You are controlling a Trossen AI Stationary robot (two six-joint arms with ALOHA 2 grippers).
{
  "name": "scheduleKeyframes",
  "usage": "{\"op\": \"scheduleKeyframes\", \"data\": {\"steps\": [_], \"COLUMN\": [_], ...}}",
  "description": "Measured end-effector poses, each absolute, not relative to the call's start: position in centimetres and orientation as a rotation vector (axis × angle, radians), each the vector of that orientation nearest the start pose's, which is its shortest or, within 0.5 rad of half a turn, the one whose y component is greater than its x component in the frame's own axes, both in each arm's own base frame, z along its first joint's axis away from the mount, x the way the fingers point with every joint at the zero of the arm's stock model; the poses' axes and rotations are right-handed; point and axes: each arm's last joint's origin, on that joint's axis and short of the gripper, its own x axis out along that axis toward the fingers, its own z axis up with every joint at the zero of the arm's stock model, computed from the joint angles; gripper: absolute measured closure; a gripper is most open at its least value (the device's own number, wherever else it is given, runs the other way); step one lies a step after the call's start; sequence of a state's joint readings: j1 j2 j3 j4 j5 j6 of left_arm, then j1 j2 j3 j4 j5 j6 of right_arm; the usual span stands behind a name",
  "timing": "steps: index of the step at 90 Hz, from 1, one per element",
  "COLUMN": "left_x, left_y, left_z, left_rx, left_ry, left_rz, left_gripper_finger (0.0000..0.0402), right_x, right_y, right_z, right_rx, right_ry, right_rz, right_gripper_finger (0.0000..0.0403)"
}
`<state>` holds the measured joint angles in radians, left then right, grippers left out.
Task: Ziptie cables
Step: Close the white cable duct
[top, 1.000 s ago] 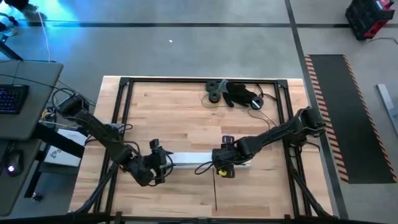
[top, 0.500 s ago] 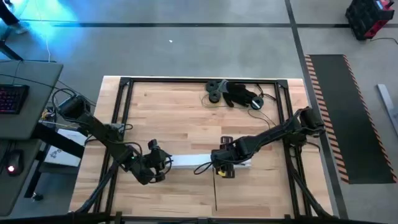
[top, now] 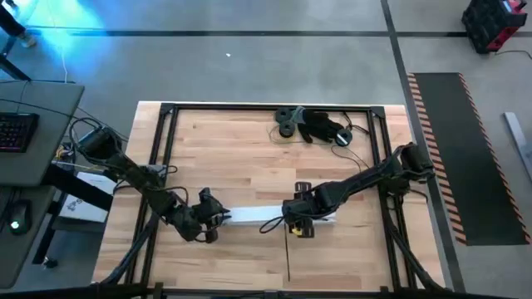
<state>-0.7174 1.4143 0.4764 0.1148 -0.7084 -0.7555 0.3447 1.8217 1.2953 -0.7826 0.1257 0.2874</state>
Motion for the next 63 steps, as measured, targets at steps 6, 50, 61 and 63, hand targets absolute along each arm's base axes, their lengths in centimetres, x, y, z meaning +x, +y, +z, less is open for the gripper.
{"op": "scheduleKeyframes", "data": {"steps": [6,50,61,63], "left_x": [18.63,18.16,18.19,18.19], "left_y": [-13.75,-13.35,-13.39,-13.4], "left_z": [13.35,12.64,12.66,12.62], "left_rx": [-0.2,-0.21,-0.21,-0.209], "left_ry": [0.569,0.535,0.534,0.536], "left_rz": [0.219,0.197,0.189,0.188], "left_gripper_finger": [0.0338,0.0338,0.0338,0.0338], "right_x": [33.31,33.29,33.36,33.36], "right_y": [11.57,11.77,11.8,11.8], "right_z": [19.48,19.09,18.79,18.76], "right_rx": [-0.059,-0.047,-0.048,-0.049], "right_ry": [1.282,1.298,1.307,1.308], "right_rz": [0.002,-0.004,-0.005,-0.005], "right_gripper_finger": [0.0198,0.0198,0.0198,0.0198]}}
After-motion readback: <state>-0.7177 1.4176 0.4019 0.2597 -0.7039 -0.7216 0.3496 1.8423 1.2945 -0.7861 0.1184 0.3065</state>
